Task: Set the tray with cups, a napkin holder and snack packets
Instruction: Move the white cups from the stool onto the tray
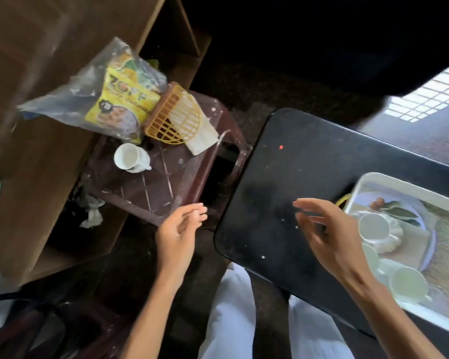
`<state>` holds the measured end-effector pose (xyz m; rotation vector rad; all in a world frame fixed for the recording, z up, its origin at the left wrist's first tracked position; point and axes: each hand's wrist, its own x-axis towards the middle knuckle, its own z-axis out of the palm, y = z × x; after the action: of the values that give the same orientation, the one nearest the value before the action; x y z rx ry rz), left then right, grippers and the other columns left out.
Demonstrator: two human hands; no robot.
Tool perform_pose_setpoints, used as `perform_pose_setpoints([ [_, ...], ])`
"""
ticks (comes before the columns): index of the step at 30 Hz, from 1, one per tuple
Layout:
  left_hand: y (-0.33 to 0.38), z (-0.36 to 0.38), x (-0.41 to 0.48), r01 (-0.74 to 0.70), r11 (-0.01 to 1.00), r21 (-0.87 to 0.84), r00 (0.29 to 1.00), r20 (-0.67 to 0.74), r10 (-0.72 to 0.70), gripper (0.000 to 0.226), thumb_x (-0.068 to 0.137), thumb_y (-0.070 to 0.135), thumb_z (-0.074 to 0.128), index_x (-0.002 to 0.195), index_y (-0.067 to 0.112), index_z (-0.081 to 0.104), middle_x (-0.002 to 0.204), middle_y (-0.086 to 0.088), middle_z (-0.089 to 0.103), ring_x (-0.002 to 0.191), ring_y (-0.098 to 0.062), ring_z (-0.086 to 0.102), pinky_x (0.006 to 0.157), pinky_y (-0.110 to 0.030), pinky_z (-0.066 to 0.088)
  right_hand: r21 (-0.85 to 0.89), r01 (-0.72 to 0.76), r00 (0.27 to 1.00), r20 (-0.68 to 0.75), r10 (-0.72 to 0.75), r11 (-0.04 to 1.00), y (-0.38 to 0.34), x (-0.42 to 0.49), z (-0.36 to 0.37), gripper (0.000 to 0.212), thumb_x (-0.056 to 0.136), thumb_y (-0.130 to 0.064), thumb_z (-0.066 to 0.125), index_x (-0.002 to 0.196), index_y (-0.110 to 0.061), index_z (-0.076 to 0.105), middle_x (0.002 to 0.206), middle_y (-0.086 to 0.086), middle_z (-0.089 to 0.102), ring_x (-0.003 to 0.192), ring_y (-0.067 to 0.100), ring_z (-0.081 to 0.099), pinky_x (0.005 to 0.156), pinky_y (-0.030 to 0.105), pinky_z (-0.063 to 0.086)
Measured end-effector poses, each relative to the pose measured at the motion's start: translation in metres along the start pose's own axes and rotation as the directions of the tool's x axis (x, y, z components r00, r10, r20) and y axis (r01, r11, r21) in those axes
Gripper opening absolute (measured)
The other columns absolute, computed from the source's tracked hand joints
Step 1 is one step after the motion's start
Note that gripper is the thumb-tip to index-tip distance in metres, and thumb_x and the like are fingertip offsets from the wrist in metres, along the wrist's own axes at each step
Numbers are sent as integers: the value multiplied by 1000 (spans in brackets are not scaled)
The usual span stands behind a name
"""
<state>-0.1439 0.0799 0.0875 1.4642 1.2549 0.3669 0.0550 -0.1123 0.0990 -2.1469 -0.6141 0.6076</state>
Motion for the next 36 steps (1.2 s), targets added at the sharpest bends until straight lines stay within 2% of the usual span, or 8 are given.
perform_pose_setpoints([
  [3,-5,-57,25,-18,998,-53,994,-110,12,19,96,29,60,99,35,77,103,4,81,98,-15,78,84,-26,61,-17,62,993,97,-60,998,-37,9,49,20,88,-4,72,103,-16,74,103,-6,72,93,18,72,81,35,60],
  [10,-12,-129,105,-12,985,-175,964,-263,-35,22,105,14,55,107,29,71,113,2,75,103,-12,73,83,-19,60,13,120,960,254,-119,993,-106,50,157,27,90,-3,64,114,-13,72,109,3,73,95,16,70,83,34,59],
  [16,-13,-125,173,26,981,-194,963,-258,-76,22,105,16,53,120,19,69,118,-1,70,106,-1,69,89,-25,60,0,102,948,304,-97,995,-136,92,231,24,89,-7,60,112,-4,66,101,12,72,92,30,68,82,47,56],
  [18,-16,-121,187,39,986,-164,966,-246,-80,25,105,18,53,124,18,70,115,6,70,102,5,68,91,-27,61,6,53,949,312,-52,999,-138,100,251,28,91,-11,63,119,-7,64,108,12,71,98,28,67,86,47,56],
  [24,-21,-117,201,73,991,-108,972,-215,-95,26,102,29,53,117,30,74,117,7,74,116,-14,67,104,-47,56,22,58,947,316,-62,998,-139,110,284,29,88,-10,72,116,-8,64,110,11,70,100,25,67,86,44,57],
  [29,-17,-118,197,121,966,-228,970,-181,-164,29,105,35,49,107,32,78,108,13,77,107,-4,70,93,-32,60,78,29,958,282,-50,997,-146,112,295,15,91,-11,68,105,-5,68,102,14,70,93,30,67,81,48,57],
  [33,-8,-120,188,168,932,-321,963,-148,-224,37,106,44,46,103,30,80,120,5,77,118,-10,69,93,-31,60,99,-7,965,263,-19,995,-144,108,287,12,94,-14,65,101,-5,68,96,13,72,91,31,68,81,50,56],
  [36,0,-115,174,169,924,-344,969,-114,-220,38,107,43,45,106,28,80,119,5,79,117,-9,70,89,-27,61,138,-15,976,217,-15,990,-142,100,269,12,95,-19,64,102,-11,70,97,6,74,91,23,69,81,47,56],
])
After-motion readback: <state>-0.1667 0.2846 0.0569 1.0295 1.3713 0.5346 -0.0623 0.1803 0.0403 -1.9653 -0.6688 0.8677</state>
